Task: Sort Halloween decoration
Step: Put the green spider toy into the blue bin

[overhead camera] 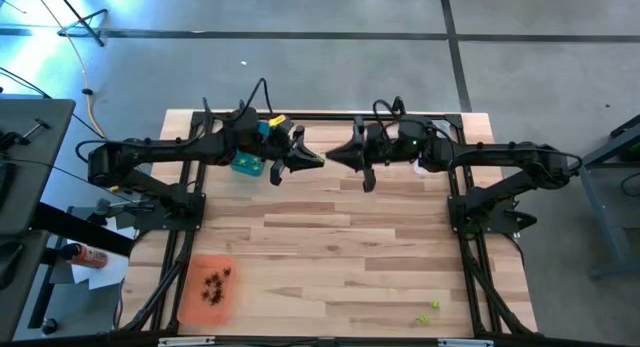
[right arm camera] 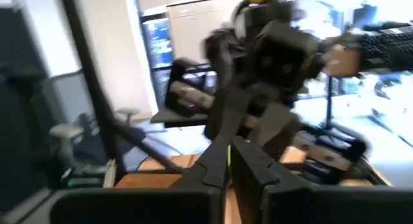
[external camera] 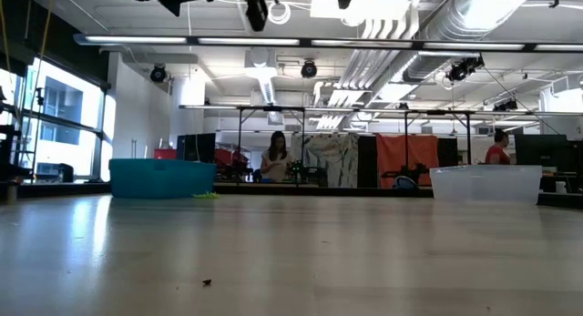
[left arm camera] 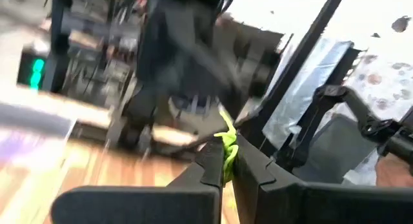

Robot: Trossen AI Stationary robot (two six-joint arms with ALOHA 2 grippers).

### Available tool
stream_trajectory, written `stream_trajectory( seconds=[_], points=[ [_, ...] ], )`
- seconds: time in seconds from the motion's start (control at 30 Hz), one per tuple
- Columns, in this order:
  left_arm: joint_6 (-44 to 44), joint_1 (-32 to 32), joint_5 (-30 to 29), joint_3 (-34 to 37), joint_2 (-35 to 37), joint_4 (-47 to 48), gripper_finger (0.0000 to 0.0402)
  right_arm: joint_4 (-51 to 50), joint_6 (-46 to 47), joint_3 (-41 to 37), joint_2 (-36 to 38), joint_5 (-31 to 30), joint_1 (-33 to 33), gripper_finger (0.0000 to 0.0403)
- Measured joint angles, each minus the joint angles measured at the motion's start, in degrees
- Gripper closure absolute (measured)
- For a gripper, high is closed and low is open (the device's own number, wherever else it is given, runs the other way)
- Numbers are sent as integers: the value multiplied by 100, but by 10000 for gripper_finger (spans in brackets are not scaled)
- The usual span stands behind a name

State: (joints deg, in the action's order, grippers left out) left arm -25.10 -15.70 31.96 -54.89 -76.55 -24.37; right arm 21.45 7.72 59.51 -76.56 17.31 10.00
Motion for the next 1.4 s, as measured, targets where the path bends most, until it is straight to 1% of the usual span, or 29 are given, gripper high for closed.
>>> stream_trajectory(
  seconds=[0.1, 0.23, 0.33, 0.4, 0.47, 0.57, 0.63, 0.7, 0.77, 0.93, 1.07, 1.17, 1.3, 1.4],
  points=[
    [129, -241, 154, 0, 215, 783, 400, -275, 175, 0, 167, -266, 195, 350],
    [616, -649, 177, -2, 713, 2158, 401, -990, 264, 0, 549, -1048, 392, 276],
    [997, -952, -146, 1, 1148, 3217, 401, -1785, 227, 2, 913, -1609, 496, 214],
    [1205, -1154, -382, 139, 1464, 3511, 401, -2315, 191, 2, 1095, -1888, 552, 180],
    [1232, -1363, -511, 424, 1776, 3547, 401, -2828, 312, 2, 1232, -2007, 595, 155],
    [971, -1693, -901, 939, 2129, 3586, 401, -3469, 785, 2, 1325, -2032, 614, 135],
    [728, -1961, -1269, 1114, 2150, 3968, 401, -3773, 1004, 2, 1322, -2032, 614, 131],
    [730, -2282, -1491, 1065, 2003, 4700, 401, -3885, 1098, 2, 1282, -2035, 614, 130],
    [880, -2597, -1648, 874, 1712, 5258, 401, -3930, 1183, 2, 1233, -2054, 614, 130],
    [1176, -3261, -2042, 344, 552, 6368, 401, -3606, 1184, 2, 1011, -2139, 614, 130],
    [1476, -3477, -2130, 185, -392, 6568, 401, -3496, 1381, 2, 773, -2147, 614, 130],
    [1486, -3503, -2464, 166, -929, 6426, 401, -3494, 1708, 2, 589, -2182, 614, 130],
    [1486, -3493, -2912, 166, -1389, 6303, 401, -3498, 2133, 2, 358, -2181, 614, 130],
    [1486, -3480, -3170, 166, -1566, 6178, 401, -3471, 2415, 2, 214, -2183, 610, 130]
  ],
)
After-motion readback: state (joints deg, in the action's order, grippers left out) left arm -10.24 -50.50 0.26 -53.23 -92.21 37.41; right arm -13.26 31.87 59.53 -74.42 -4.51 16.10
